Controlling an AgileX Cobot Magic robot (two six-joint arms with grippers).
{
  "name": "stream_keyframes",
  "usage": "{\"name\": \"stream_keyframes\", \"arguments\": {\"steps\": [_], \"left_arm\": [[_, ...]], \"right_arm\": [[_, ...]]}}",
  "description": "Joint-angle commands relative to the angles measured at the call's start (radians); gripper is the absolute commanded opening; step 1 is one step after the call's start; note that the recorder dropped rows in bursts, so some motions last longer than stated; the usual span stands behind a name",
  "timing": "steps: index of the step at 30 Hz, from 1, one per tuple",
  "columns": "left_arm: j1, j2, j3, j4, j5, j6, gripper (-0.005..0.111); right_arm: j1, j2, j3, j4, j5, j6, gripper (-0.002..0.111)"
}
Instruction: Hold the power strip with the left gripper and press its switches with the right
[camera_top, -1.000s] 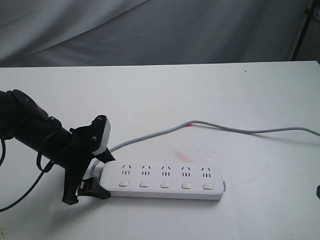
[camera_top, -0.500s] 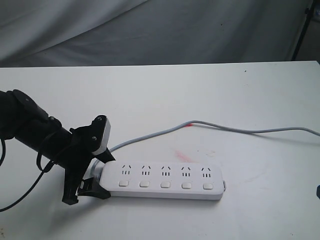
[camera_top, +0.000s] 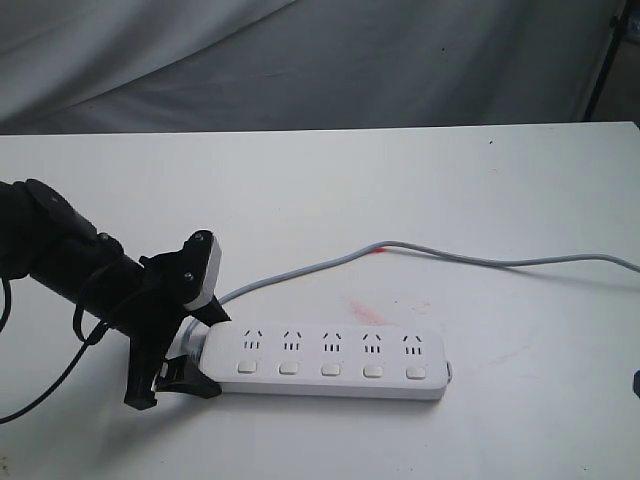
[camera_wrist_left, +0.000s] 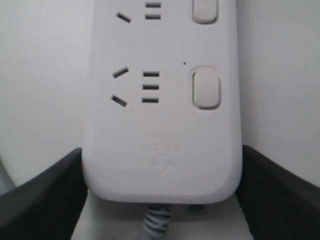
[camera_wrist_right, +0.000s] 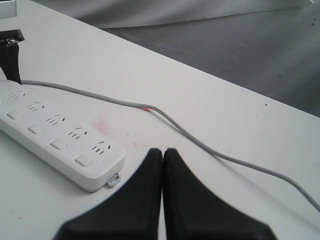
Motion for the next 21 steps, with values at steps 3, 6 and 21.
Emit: {"name": "stream_keyframes", "arguments": {"steps": [3, 6, 21], "left_arm": [[-0.006, -0.003, -0.001, -0.016, 0.010, 0.005, 0.054], [-0.006, -0.003, -0.001, -0.016, 0.010, 0.005, 0.054], [-0.006, -0.003, -0.001, -0.016, 0.010, 0.005, 0.054]], "right_arm": [[-0.009, -0.002, 0.002, 0.001, -0.003, 0.001, 0.000], [-0.009, 0.005, -0.060, -0.002, 0.079, 0.001, 0.000], [0.003, 0.496, -0.609, -0.086, 0.179, 0.001, 0.000]]}}
